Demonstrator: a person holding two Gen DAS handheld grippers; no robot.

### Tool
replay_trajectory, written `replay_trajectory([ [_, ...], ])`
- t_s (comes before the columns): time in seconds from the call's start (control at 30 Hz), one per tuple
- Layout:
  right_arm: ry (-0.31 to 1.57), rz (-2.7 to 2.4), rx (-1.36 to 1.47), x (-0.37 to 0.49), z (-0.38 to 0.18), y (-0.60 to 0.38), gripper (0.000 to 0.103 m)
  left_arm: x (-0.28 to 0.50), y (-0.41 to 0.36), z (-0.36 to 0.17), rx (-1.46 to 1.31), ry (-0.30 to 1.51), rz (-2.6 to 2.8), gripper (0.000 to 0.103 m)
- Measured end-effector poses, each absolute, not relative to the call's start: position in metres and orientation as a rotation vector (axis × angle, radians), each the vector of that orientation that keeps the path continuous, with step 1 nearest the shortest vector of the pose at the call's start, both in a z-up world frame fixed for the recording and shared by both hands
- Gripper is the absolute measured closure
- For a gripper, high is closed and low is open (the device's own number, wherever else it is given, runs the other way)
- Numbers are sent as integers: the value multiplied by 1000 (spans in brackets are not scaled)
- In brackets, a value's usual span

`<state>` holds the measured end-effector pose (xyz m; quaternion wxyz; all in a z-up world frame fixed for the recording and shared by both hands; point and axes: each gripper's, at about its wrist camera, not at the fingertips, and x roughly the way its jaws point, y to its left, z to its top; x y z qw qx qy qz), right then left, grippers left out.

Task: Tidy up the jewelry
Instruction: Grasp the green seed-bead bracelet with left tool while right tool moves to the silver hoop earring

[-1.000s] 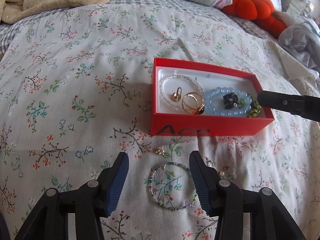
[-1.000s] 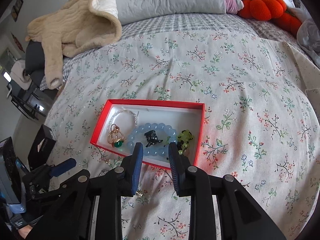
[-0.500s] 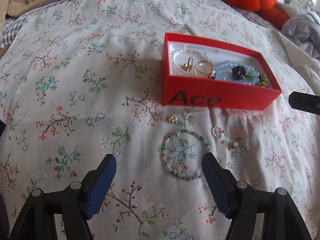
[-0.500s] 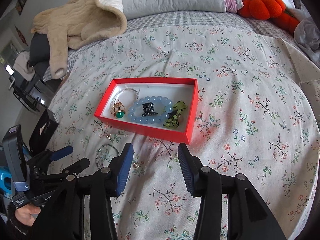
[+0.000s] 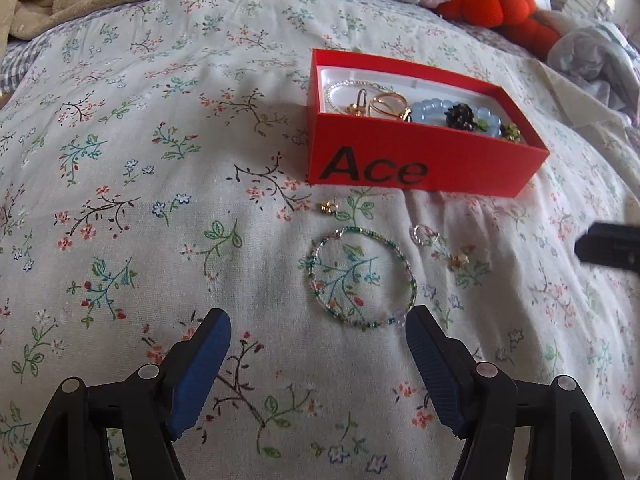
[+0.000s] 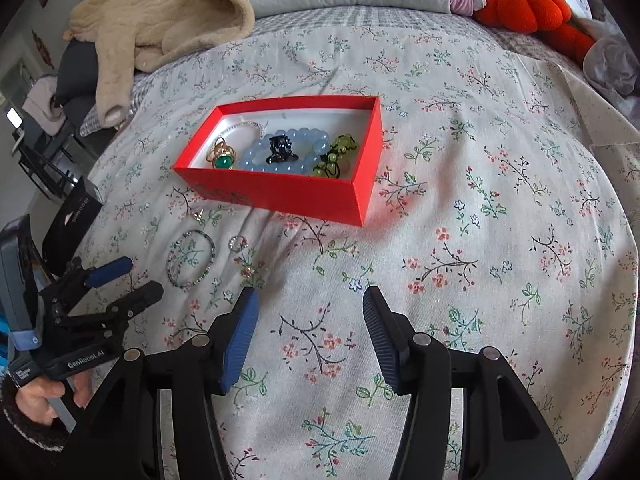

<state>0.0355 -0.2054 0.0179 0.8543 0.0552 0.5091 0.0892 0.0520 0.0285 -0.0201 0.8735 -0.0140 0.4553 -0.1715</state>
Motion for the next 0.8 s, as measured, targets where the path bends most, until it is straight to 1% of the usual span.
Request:
replay_trajectory([
  [0.03,1074,189,104,34,16,-204,46,55,29,-21,-47,953,-356,28],
  [0.1,1083,196,85,31,13,-203,46,61,29,-23,-78,963,-348,36],
  [0.13,1086,198,79,31,13,-202,46,64,29,-25,-89,972,-346,45],
  [0.17,1088,199,73,30,12,-201,46,67,27,-28,-93,980,-343,50],
  [0.2,1089,200,70,30,12,-201,46,70,25,-30,-92,988,-340,53],
  [0.23,1089,200,68,30,12,-201,46,72,24,-33,-88,998,-334,59],
  [0.27,1088,198,69,31,12,-202,46,74,22,-35,-81,1003,-322,64],
  [0.4,1089,191,82,33,12,-204,46,76,19,-38,-57,994,-291,73],
  [0.43,1090,188,86,34,12,-205,46,75,19,-39,-52,994,-283,80],
  [0.47,1092,185,89,35,11,-205,46,75,18,-40,-40,994,-270,89],
  [0.5,1093,182,92,36,10,-206,46,75,18,-40,-28,995,-258,93],
  [0.53,1094,178,96,36,10,-207,46,75,17,-41,-15,993,-247,101],
  [0.6,1093,171,104,38,9,-208,46,74,17,-41,0,987,-231,103],
  [0.8,1081,175,108,40,7,-205,46,72,37,-38,-84,972,-203,103],
])
